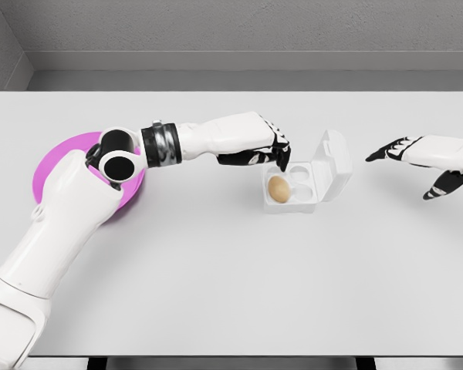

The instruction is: Pack egg into the box and close the box lid

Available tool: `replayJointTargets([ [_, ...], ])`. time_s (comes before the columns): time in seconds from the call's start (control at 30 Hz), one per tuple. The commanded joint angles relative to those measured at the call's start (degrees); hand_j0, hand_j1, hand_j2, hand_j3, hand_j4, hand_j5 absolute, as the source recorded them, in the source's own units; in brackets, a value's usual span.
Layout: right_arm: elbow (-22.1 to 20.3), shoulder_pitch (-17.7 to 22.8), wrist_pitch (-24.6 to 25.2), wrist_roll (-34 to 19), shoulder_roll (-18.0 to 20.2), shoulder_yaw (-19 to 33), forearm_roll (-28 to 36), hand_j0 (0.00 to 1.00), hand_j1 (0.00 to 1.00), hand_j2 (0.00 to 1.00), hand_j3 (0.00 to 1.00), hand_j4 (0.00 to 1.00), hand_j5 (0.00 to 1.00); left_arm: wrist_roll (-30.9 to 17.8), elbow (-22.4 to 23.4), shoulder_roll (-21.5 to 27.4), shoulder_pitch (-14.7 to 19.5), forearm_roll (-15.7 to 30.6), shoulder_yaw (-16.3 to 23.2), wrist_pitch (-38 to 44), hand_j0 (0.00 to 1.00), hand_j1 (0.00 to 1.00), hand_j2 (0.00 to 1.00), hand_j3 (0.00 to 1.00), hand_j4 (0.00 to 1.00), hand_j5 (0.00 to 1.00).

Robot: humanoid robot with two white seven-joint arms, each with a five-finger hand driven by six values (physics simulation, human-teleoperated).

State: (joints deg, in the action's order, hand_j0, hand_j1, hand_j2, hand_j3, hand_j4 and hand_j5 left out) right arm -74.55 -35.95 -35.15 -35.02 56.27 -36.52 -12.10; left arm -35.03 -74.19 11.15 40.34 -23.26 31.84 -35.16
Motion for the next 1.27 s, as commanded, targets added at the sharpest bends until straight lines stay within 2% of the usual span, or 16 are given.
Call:
replayJointTargets([
  [0.0,-0.1,0.0,0.1,0.0,0.0,0.0,0.3,1.0,1.0,1.0,1.0,1.0,1.0,0.0,0.1,0.0,0.0,0.4,-0.1,0.2,0.37,0.37,0.37,0.37,0.37,0.37],
  [0.07,-0.1,0.0,0.1,0.0,0.0,0.0,0.3,1.0,1.0,1.0,1.0,1.0,1.0,0.0,-0.6,0.7,1.1,1.9,-0.1,0.2,0.42,0.42,0.42,0.42,0.42,0.42],
  [0.1,-0.1,0.0,0.1,0.0,0.0,0.0,0.3,1.0,1.0,1.0,1.0,1.0,1.0,0.0,-1.3,3.7,2.8,5.0,0.1,0.2,0.61,0.61,0.61,0.61,0.61,0.61],
  [0.13,-0.2,0.0,0.1,0.0,0.0,0.0,0.3,1.0,1.0,1.0,1.0,1.0,1.0,0.0,-3.4,9.1,3.3,11.2,0.2,0.2,0.88,0.88,0.88,0.88,0.88,0.88],
  [0.17,-0.3,0.0,0.1,0.0,0.0,0.0,0.3,1.0,1.0,1.0,1.0,1.0,1.0,0.0,-5.8,14.4,3.4,16.3,0.2,0.2,1.0,1.0,1.0,1.0,1.0,1.0],
  [0.2,-0.6,0.0,0.1,0.0,0.0,0.0,0.2,1.0,1.0,1.0,1.0,1.0,1.0,0.0,-8.9,21.7,3.3,21.4,0.8,0.2,1.0,1.0,1.0,1.0,1.0,1.0],
  [0.27,-0.9,0.0,0.1,0.0,0.0,0.0,0.3,1.0,1.0,1.0,1.0,1.0,1.0,0.0,-9.8,30.2,2.2,29.1,1.0,0.2,1.0,1.0,1.0,1.0,1.0,1.0],
  [0.3,-1.7,0.0,0.1,0.0,0.0,0.0,0.2,1.0,1.0,1.0,1.0,1.0,1.0,0.0,-12.0,34.0,0.8,29.9,1.0,0.2,1.0,1.0,1.0,1.0,1.0,1.0],
  [0.4,-5.4,0.1,0.1,0.0,0.0,0.0,0.2,1.0,1.0,1.0,1.0,1.0,1.0,0.0,-12.2,41.5,-2.9,30.6,0.6,0.2,1.0,1.0,1.0,1.0,1.0,1.0],
  [0.5,-6.8,0.1,0.1,0.0,-0.1,-0.1,0.3,1.0,1.0,1.0,1.0,1.0,1.0,0.0,-11.4,43.9,-4.6,29.9,0.2,0.2,1.0,1.0,1.0,1.0,1.0,1.0],
  [0.67,-9.1,0.1,0.1,0.0,-0.2,-0.5,0.2,1.0,1.0,1.0,1.0,1.0,1.0,0.0,-9.9,43.3,-5.7,29.2,0.3,0.2,1.0,1.0,1.0,1.0,1.0,1.0],
  [0.93,-15.8,-0.3,0.1,0.0,-2.1,-2.9,0.3,1.0,1.0,1.0,1.0,1.0,1.0,0.0,-10.0,43.1,-5.7,29.2,0.7,0.2,1.0,1.0,1.0,1.0,1.0,1.0],
  [1.07,-16.3,-0.3,0.1,0.0,-3.1,-3.6,0.3,1.0,1.0,1.0,1.0,1.0,1.0,0.0,-9.9,43.1,-5.7,29.2,0.8,0.2,1.0,1.0,1.0,1.0,1.0,1.0],
  [1.1,-16.0,-0.4,0.1,0.0,-2.9,-2.8,0.3,1.0,1.0,1.0,1.0,1.0,1.0,0.0,-9.9,43.0,-5.7,29.2,0.8,0.2,1.0,1.0,1.0,1.0,1.0,1.0],
  [1.17,-14.6,1.7,0.1,0.0,1.0,5.2,0.3,1.0,1.0,1.0,1.0,1.0,1.0,0.0,-9.9,43.0,-5.7,29.2,0.9,0.2,1.0,1.0,1.0,1.0,1.0,1.0],
  [1.23,-12.2,3.4,0.1,0.0,1.7,9.6,0.3,1.0,1.0,1.0,1.0,1.0,1.0,0.0,-10.0,43.1,-5.6,29.2,0.8,0.2,1.0,1.0,1.0,1.0,1.0,1.0],
])
